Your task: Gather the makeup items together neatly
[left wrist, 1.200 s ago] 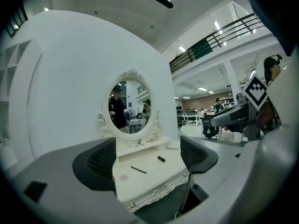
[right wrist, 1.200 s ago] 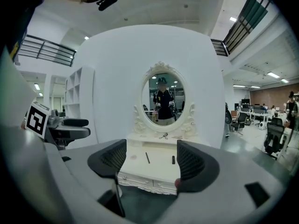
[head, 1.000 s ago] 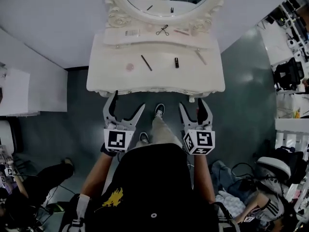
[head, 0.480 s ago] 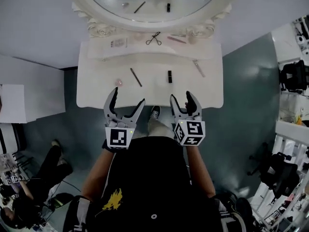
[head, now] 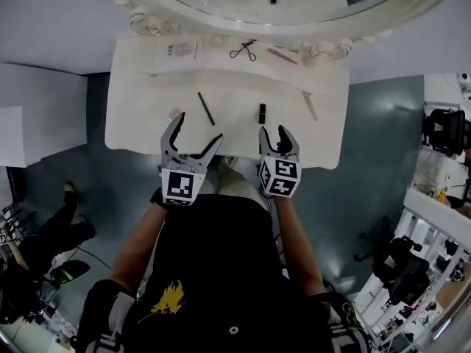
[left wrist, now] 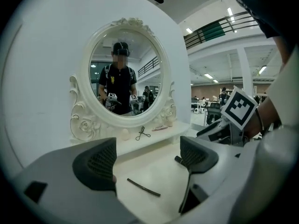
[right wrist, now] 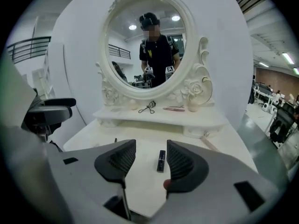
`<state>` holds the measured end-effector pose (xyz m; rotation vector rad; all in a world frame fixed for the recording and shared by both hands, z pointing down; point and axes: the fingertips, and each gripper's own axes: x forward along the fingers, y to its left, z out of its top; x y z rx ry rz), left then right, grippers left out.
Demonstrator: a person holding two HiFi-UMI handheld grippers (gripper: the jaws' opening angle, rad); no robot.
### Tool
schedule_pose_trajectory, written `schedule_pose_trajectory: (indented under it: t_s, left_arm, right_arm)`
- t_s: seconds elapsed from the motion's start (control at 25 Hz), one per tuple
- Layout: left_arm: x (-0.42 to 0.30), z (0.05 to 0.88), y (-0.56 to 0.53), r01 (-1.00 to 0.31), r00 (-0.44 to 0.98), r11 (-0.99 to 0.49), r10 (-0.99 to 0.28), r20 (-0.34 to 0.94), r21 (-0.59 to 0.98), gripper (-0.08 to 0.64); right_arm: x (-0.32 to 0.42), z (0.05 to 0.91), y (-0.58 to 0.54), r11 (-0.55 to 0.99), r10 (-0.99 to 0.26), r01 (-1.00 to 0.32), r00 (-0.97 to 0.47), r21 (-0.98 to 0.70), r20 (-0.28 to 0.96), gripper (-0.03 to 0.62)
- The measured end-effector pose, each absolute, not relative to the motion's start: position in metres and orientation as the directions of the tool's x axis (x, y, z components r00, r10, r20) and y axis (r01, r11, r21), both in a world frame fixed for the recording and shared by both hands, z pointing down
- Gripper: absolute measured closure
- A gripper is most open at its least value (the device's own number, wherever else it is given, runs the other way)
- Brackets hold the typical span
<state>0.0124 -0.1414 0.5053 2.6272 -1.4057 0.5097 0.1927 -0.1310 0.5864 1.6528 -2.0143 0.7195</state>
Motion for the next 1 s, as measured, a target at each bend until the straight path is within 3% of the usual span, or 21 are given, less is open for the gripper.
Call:
schedule_pose_trajectory:
  t_s: [0.36,0.72,1.0]
  left_arm:
    - [0.018,0.550,-0.164,-0.785,0.575,-0.619,-0.741,0.348,-0.021,0.129]
    - [0.023,0.593,-0.169,-0.767,0.587,-0.641,-0.682,0.437,0.030,0.143]
    - [0.020,0.603,-0.177,-0.782,0.582,-0.623,-0.714,0.388,0.027,0.174]
  right_arm:
    - [0.195,0.666,-0.140,0.076,-0.686,-0.996,-0.087,-0.048,0.723,0.387]
    - [0.195,0.725,-0.145,0.064,-0.618,-0.997,-0.066,-0.033,0.783,0.410]
    - [0.199,0.748,-0.146,0.037,-0.594,-0.999,-0.043,-0.026,0.803,0.437]
